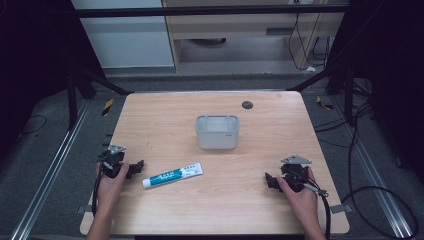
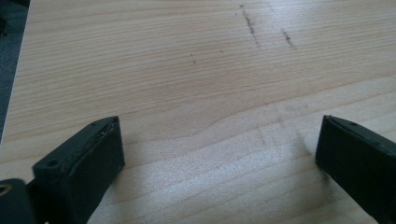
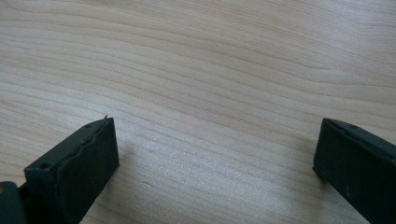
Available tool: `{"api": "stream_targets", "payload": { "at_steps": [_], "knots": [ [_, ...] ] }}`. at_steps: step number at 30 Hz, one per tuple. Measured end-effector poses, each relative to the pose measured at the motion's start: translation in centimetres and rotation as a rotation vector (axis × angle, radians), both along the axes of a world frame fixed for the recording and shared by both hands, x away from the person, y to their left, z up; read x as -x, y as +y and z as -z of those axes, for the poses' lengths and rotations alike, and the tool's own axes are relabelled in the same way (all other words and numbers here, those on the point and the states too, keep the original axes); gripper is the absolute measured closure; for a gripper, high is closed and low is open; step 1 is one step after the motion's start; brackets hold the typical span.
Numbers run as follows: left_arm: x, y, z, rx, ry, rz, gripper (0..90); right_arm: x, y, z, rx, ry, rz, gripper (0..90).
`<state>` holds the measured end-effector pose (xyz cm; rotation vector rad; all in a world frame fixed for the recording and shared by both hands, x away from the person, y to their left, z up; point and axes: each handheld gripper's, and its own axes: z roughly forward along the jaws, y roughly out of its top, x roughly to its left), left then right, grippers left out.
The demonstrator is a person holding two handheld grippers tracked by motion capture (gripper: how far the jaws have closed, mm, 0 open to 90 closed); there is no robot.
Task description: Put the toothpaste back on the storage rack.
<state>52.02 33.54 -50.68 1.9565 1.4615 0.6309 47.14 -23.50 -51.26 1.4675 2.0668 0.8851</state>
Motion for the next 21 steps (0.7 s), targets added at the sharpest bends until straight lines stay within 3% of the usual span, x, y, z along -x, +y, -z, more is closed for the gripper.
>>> {"api": "stream_targets", "payload": {
  "at_steps": [3,7,9,13,18,21],
  "knots": [
    [0.2,-0.1,-0.6,0.013,-0.005,0.027,3.7,0.0,0.0,0.0,0.002,-0.002,-0.001,0.3],
    [0.4,-0.5,-2.7,0.011,-0.032,0.074,4.1,0.0,0.0,0.0,0.003,-0.002,-0.001,0.3],
    [0.4,-0.7,-3.2,0.005,-0.029,0.081,4.3,0.0,0.0,0.0,0.003,-0.002,-0.001,0.3],
    [0.7,-1.6,-5.0,-0.060,-0.027,0.148,4.1,0.0,0.0,0.0,0.003,-0.002,-0.001,0.3],
    [1.4,-2.5,-7.2,-0.073,-0.014,0.214,4.5,0.0,0.0,0.0,0.003,-0.002,-0.001,0.3],
    [1.9,-3.2,-8.0,-0.126,-0.009,0.245,6.4,0.0,0.0,0.0,0.001,0.000,-0.003,0.3]
  ]
}}
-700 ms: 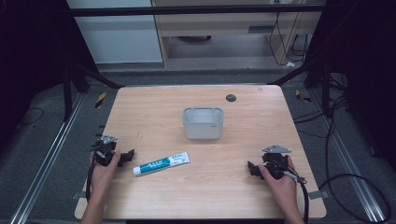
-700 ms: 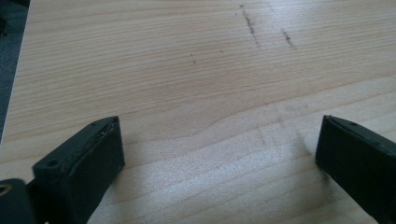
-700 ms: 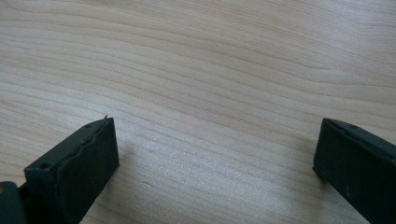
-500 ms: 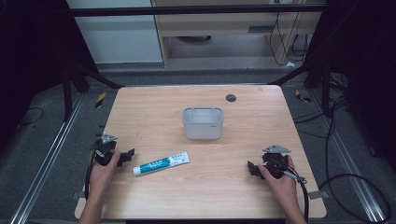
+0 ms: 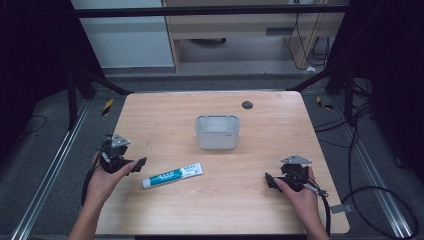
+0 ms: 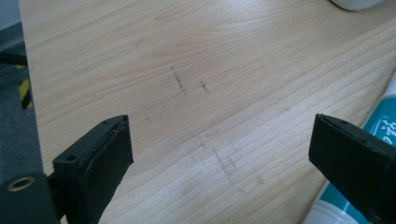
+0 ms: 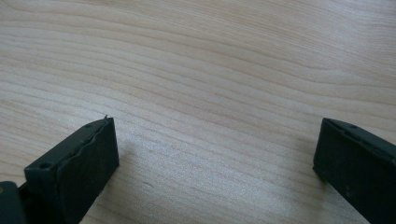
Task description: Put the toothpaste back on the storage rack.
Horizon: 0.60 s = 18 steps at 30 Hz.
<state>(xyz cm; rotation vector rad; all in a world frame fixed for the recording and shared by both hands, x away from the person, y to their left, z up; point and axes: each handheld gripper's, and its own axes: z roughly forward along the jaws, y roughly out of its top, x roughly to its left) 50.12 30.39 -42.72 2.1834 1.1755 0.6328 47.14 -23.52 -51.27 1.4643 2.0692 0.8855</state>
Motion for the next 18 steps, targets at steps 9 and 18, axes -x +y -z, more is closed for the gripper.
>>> {"api": "stream_targets", "payload": {
  "at_steps": [9,18],
  "knots": [
    [0.9,-2.5,-1.2,-0.007,0.067,0.127,9.6,0.0,0.0,0.0,0.000,0.000,0.000,0.3],
    [0.3,-5.5,-2.1,-0.066,0.103,0.246,12.3,0.0,0.0,0.0,0.000,0.000,0.000,0.3]
  ]
}}
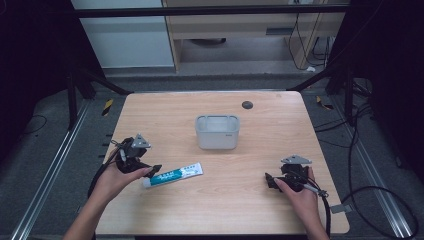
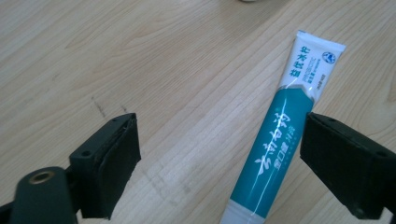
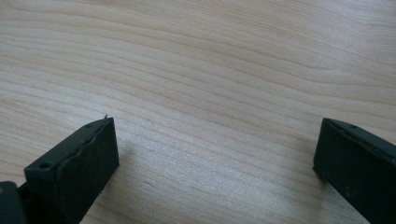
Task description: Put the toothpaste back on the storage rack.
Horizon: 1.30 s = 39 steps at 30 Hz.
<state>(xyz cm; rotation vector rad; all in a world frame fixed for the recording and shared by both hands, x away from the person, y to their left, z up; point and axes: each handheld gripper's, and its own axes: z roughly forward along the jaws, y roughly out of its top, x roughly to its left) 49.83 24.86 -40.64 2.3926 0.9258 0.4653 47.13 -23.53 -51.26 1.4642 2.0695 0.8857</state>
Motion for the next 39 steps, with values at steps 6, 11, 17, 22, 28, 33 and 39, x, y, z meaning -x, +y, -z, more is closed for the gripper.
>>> {"api": "stream_targets", "payload": {
  "at_steps": [6,11,17,22,28,33,39],
  "knots": [
    [-0.7,-1.5,-0.7,-0.042,0.024,0.058,12.4,0.0,0.0,0.0,0.000,0.000,-0.002,0.3],
    [-1.2,-3.1,-1.5,-0.089,0.036,0.113,13.1,-0.1,-0.1,0.0,0.004,-0.002,-0.003,0.3],
    [-1.7,-4.4,-2.0,-0.146,0.047,0.145,9.7,-0.1,-0.1,0.0,0.005,-0.002,-0.003,0.3],
    [-1.9,-5.3,-1.9,-0.181,0.067,0.183,11.2,-0.1,-0.1,0.0,0.005,-0.002,-0.003,0.3],
    [-2.2,-6.1,-1.8,-0.212,0.092,0.237,17.4,-0.1,0.0,0.0,0.005,-0.002,-0.002,0.3],
    [-2.6,-6.7,-1.0,-0.231,0.130,0.273,23.2,-0.1,0.0,0.0,0.005,-0.002,-0.002,0.3],
    [-2.6,-7.2,0.5,-0.256,0.152,0.296,30.3,-0.1,0.0,0.0,0.005,-0.003,-0.003,0.3]
  ]
}}
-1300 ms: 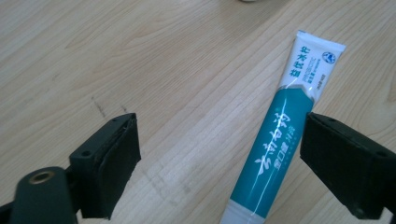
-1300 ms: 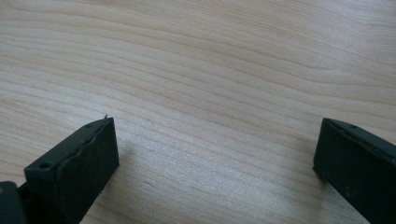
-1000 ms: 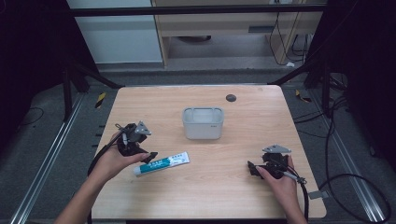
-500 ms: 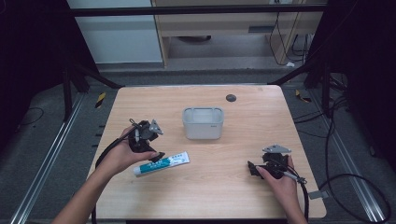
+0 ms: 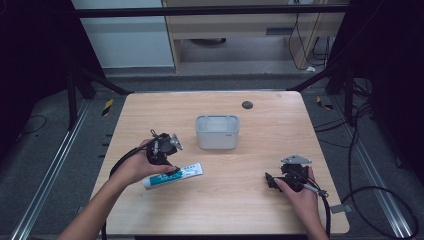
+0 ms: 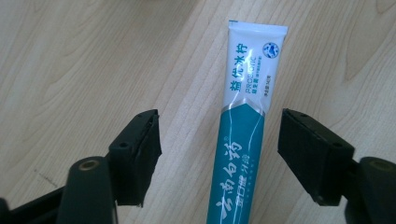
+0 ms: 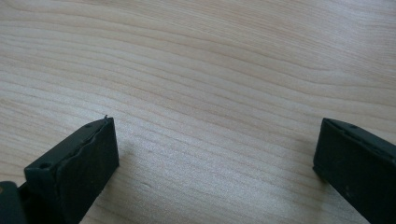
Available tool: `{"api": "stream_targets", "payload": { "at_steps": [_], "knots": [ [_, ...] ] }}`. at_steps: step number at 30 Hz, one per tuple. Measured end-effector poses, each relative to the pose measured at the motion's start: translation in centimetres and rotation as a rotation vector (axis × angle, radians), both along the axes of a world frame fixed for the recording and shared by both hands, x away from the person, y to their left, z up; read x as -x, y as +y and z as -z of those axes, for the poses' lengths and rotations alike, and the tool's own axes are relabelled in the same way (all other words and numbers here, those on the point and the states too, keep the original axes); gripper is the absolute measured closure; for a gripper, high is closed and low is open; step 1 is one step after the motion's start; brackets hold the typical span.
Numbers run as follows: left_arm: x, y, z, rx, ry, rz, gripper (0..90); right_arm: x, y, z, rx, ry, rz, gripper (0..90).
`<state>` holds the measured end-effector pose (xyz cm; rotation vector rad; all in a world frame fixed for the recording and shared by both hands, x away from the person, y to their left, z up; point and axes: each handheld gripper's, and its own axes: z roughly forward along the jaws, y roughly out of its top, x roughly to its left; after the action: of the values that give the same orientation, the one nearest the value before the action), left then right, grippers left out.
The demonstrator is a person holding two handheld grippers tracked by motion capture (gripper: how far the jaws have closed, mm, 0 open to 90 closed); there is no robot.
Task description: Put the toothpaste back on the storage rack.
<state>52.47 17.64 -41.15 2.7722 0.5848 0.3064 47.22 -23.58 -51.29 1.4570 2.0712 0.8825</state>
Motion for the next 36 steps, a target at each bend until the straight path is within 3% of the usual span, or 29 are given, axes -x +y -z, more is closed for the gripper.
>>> {"api": "stream_targets", "payload": {
  "at_steps": [10,15,36],
  "knots": [
    [-0.2,-1.2,2.2,-0.034,0.048,0.021,36.9,0.0,0.0,0.0,0.000,0.000,0.000,0.3],
    [-0.1,-1.8,3.0,-0.078,0.061,0.053,40.1,0.0,0.0,0.0,0.000,0.000,0.001,0.3],
    [-0.7,-1.8,4.7,-0.088,0.111,0.065,50.7,0.0,0.0,0.0,-0.002,0.000,0.002,0.4]
  ]
}}
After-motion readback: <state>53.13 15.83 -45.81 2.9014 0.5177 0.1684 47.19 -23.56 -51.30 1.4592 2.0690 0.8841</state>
